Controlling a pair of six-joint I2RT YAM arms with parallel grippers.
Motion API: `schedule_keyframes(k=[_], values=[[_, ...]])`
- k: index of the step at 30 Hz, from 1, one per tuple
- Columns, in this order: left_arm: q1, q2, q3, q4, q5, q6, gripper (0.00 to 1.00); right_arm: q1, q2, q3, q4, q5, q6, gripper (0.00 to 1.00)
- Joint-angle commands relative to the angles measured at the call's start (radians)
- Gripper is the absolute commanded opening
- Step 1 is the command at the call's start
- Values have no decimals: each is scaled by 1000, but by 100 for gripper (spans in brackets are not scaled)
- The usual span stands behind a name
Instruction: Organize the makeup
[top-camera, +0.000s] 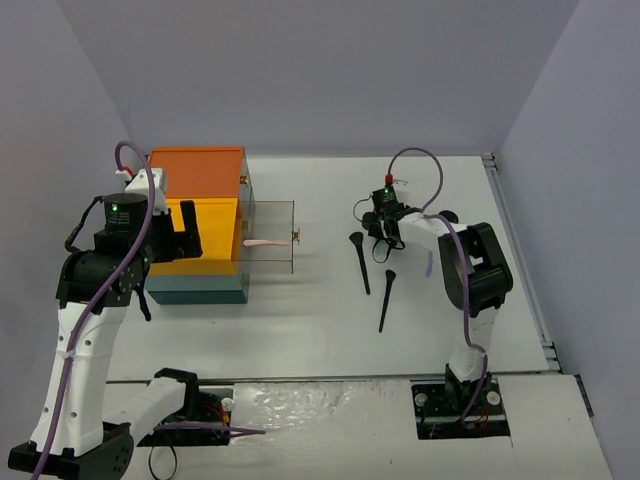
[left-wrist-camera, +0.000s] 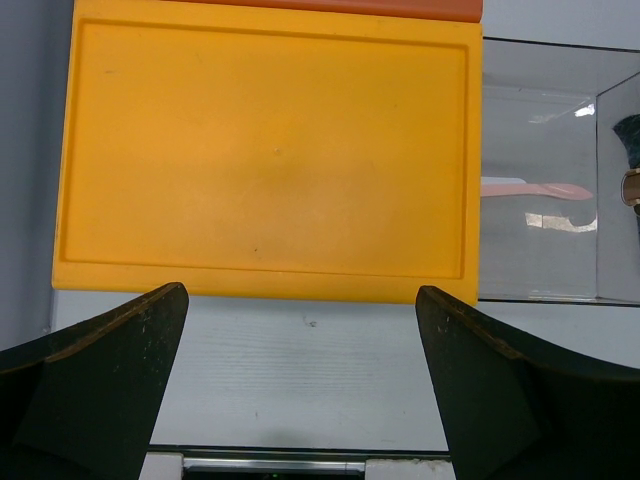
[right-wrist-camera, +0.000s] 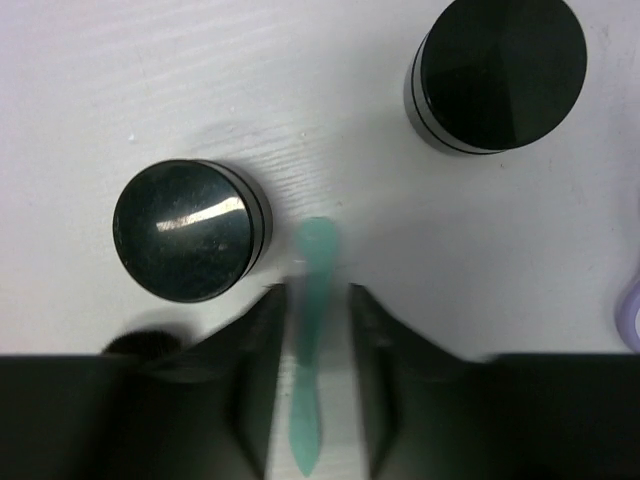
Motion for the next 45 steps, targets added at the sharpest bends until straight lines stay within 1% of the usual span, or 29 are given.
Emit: schedule_keyframes(k=[1, 3, 5, 6, 8, 13, 17, 20, 21, 25, 28, 32, 35, 40, 41, 44, 45], values=[[-6, -5, 43, 30, -18, 12, 97, -17, 39, 1, -1, 43, 24, 19], [-6, -4, 43, 28, -19, 12, 97, -22, 9, -6, -1, 58, 21, 9], [-6, -6, 42, 28, -20, 11, 97, -25, -42, -10, -4, 68, 3, 2], [-6, -7, 41, 28, -20, 11, 97, -24, -67, -12, -6, 70, -10, 0], [-6, -8, 40, 29, -20, 10, 97, -25, -130, -12, -12, 60, -27, 0], [-6, -8, 40, 36, -16, 8, 97, 11, -356, 44, -37, -71, -103, 0], [-6, -8, 37, 39, -17, 11, 97, 117, -452, 158, -46, -212, -217, 0], [-6, -7, 37, 41, -11, 6, 97, 228, -439, 285, -46, -322, -260, 0], [-6, -8, 37, 43, -6, 5, 97, 256, -416, 324, -46, -384, -274, 0], [-6, -11, 37, 44, 0, 0, 97, 357, -324, 466, -49, -514, -340, 0], [-6, -14, 40, 42, -2, 0, 97, 401, -256, 539, -49, -559, -371, 2], [-6, -20, 41, 35, -5, 3, 97, 431, -186, 583, -50, -576, -389, 3], [-6, -24, 41, 32, -6, 3, 97, 446, -167, 588, -56, -582, -391, 9], [-6, -25, 43, 36, -3, 5, 97, 449, -194, 541, -63, -527, -395, 45], [-6, -22, 48, 36, -2, 3, 97, 448, -219, 529, -66, -480, -395, 53], [-6, -18, 52, 41, 5, 0, 97, 425, -285, 449, -66, -355, -384, 64], [-6, -17, 52, 43, 8, -1, 97, 416, -308, 421, -66, -317, -374, 66]])
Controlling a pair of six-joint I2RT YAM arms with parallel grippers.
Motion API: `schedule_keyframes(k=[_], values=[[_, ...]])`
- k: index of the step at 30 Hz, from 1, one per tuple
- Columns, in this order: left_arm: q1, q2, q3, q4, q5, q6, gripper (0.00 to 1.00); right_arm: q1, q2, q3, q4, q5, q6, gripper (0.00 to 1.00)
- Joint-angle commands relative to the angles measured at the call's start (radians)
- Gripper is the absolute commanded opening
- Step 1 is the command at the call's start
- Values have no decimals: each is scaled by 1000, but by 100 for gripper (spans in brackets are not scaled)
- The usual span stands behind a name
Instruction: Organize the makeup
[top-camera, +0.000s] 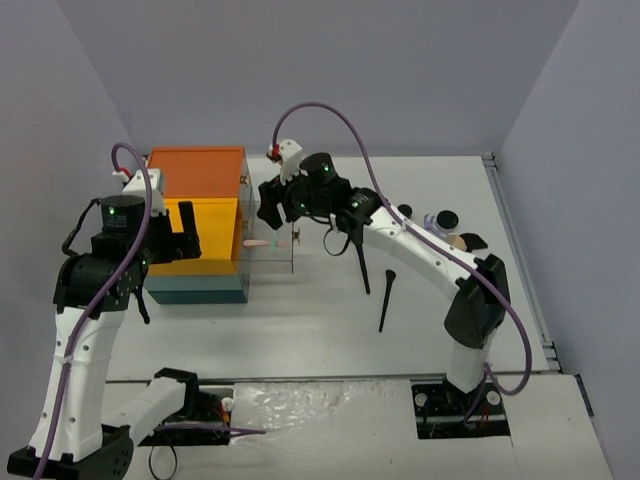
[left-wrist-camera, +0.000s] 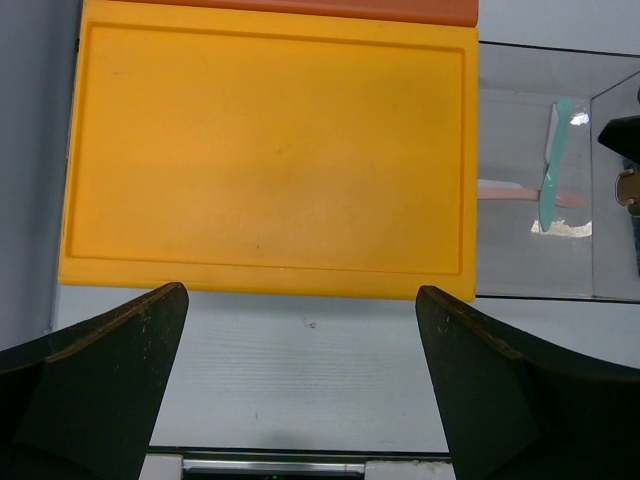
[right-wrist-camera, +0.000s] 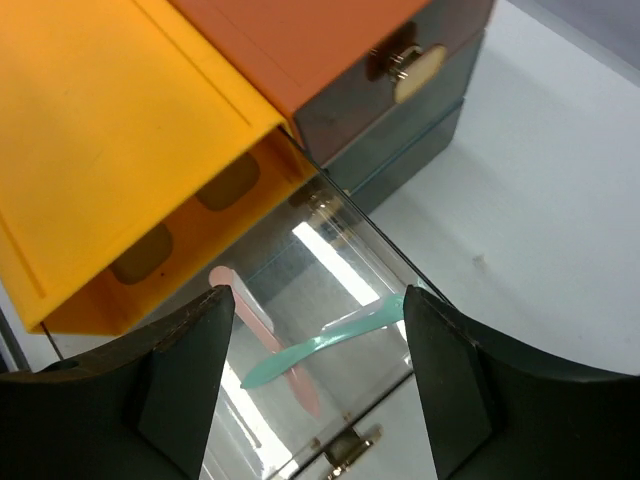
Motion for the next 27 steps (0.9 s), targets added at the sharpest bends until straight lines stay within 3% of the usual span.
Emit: schedule_keyframes(k=[1, 10, 18, 27], values=[[-6, 3, 52, 44, 15, -1, 97, -43, -175, -102, 43, 204, 27, 67], [-6, 14, 55, 52, 31, -4, 97, -304, -431, -502, -41, 525, 289, 69], [-6, 13, 41, 56, 39, -10, 97, -545, -480, -767, -90, 527, 365, 69], [-6, 15, 34, 59, 42, -10, 97, -701, -279, -798, -37, 420, 317, 63]])
